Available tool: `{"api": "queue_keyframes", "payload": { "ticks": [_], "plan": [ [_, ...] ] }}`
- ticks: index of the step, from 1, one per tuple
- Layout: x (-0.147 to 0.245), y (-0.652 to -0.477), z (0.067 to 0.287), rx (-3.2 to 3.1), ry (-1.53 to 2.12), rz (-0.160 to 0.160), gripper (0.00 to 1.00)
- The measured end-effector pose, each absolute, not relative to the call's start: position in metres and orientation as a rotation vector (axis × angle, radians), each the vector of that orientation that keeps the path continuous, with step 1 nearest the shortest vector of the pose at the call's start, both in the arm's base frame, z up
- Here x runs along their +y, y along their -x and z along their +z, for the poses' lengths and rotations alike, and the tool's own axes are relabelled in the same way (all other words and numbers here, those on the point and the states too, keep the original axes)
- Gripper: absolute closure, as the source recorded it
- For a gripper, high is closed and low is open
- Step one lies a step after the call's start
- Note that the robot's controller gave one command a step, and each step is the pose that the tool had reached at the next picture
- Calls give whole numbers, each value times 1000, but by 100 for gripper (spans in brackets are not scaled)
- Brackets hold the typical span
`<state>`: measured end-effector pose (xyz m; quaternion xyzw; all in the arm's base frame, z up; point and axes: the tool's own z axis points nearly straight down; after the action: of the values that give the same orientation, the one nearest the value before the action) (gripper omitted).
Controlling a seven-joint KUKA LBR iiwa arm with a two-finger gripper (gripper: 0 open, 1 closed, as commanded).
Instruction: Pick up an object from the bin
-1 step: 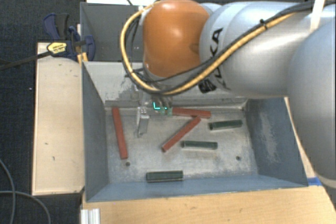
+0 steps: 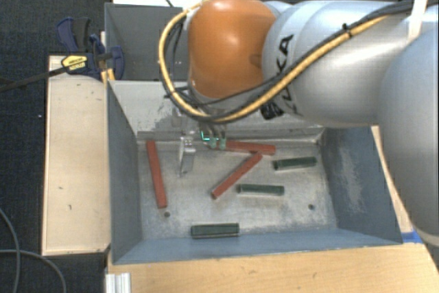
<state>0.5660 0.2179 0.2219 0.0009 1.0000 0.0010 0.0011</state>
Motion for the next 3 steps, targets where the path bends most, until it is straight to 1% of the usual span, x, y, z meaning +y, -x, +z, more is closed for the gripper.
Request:
{"api": "queue_keyframes", "payload": {
  "ticks": [1, 2, 3],
  "plan": [
    [216, -565, 219, 3136, 24, 5, 0],
    [153, -535, 100, 3145, -58, 0, 0],
    [153, -535, 100, 3145, -58, 0, 0]
  ]
}}
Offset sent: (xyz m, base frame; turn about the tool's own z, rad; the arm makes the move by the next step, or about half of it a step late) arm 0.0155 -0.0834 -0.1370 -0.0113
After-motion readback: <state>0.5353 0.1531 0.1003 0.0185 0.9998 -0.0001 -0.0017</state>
